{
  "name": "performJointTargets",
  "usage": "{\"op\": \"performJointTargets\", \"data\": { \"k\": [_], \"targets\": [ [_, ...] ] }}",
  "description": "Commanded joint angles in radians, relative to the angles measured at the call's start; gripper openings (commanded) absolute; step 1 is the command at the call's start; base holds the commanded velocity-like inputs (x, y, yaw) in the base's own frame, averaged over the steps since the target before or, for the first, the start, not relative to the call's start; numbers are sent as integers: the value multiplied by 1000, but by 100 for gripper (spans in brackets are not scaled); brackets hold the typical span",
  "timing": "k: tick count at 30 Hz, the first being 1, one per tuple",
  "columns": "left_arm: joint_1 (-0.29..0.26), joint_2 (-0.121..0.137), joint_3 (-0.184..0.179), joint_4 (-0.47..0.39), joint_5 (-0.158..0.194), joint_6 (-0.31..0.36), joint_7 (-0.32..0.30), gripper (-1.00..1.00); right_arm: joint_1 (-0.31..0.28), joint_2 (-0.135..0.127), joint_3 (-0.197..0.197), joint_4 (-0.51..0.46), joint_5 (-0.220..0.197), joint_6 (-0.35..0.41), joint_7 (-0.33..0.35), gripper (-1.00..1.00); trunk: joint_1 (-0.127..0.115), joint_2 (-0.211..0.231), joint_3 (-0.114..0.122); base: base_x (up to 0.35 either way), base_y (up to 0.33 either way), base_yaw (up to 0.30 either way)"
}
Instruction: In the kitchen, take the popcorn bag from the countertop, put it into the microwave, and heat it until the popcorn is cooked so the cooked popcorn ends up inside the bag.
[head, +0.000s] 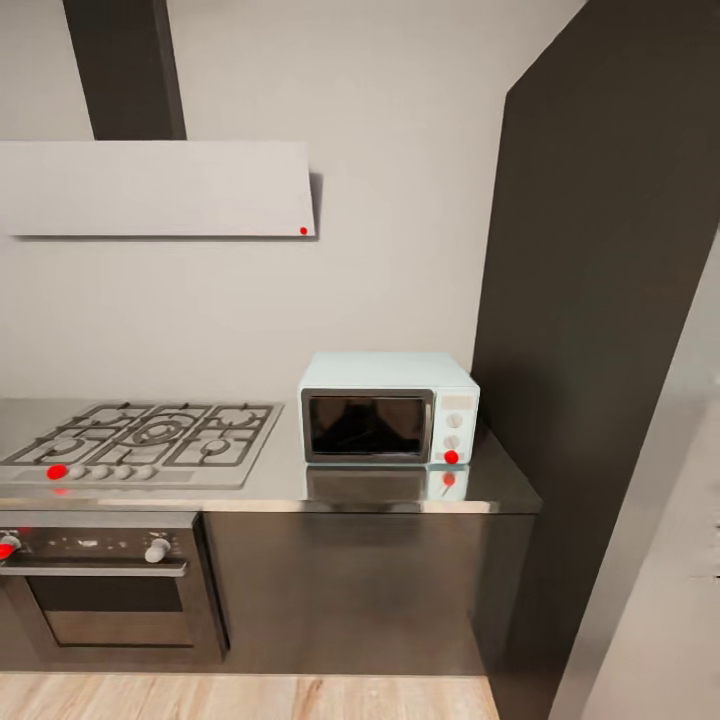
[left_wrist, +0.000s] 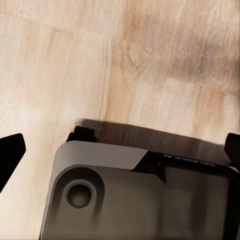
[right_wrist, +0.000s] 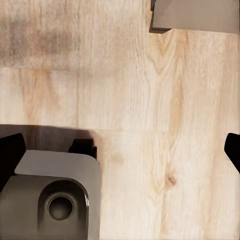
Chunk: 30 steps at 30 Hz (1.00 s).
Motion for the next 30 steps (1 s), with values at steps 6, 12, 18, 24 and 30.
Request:
{"op": "performJointTargets", "data": {
  "k": [6,12,18,24,30],
  "targets": [
    [-1,0,-8,1,10,-1,-4,100,-1,-1,-9,3,8,-8,3,100,0,-1,-1,0,-177,0],
    [-1,0,-8,1,10,-1,-5,100,-1,7,-4,3,21,-12,3,100,0,-1,-1,0,-20,0],
    [-1,0,-9,1,10,-4,-4,100,-1,93,-3,-12,25,-10,3,100,0,-1,-1,0,-1,0],
    [-1,0,-9,1,10,-7,-4,100,-1,221,-3,-335,25,66,-45,100,0,-1,-1,0,0,0],
    [-1,0,-9,1,10,-11,-4,100,-50,327,18,-754,15,355,-54,100,0,-1,-1,0,0,0]
  ]
}}
